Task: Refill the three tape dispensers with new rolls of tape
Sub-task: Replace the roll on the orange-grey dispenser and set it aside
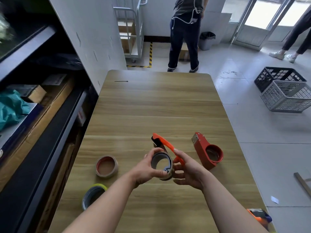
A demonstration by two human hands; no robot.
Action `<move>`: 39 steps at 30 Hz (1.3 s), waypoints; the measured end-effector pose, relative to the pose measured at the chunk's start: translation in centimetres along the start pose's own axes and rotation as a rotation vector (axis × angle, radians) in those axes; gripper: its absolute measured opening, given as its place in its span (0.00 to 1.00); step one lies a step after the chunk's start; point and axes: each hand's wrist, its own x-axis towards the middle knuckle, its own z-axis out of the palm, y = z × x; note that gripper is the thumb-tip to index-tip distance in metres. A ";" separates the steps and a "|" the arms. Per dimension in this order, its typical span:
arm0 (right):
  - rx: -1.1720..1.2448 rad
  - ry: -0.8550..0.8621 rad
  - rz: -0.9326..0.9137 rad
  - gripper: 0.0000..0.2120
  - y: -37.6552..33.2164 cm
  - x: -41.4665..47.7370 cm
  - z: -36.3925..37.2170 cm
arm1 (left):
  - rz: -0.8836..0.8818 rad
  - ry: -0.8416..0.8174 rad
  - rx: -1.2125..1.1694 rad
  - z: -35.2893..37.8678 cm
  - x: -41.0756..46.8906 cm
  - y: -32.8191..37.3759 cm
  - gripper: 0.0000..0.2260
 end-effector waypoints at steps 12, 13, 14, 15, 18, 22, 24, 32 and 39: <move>0.260 0.006 -0.117 0.19 0.2 -0.1 0.7 | 0.076 0.143 -0.002 1.2 0.3 1.6 0.06; 0.264 0.023 -0.116 0.19 0.2 -0.1 0.8 | 0.095 0.173 0.035 1.3 0.4 1.4 0.07; 0.272 0.041 -0.114 0.18 0.1 -0.1 0.8 | 0.130 0.221 0.096 1.3 0.5 1.3 0.07; 0.281 0.057 -0.106 0.19 0.1 -0.1 0.8 | 0.172 0.276 0.174 1.4 0.5 1.0 0.07; 0.329 0.087 -0.078 0.20 0.0 0.0 1.2 | 0.347 0.424 0.398 1.6 0.5 0.3 0.05; 0.358 0.126 -0.087 0.18 -0.2 0.0 1.4 | 0.588 0.471 0.798 1.9 0.5 -0.7 0.11; 0.338 0.154 -0.102 0.16 -0.3 0.1 1.4 | 0.621 0.465 0.914 1.7 0.7 -1.2 0.13; 0.283 0.229 -0.125 0.13 -1.0 0.8 1.3 | 0.296 0.527 0.394 2.8 0.4 -2.9 0.05; 0.181 0.073 -0.132 0.10 0.2 1.0 0.8 | 0.143 0.423 -0.060 1.6 1.6 -1.2 0.05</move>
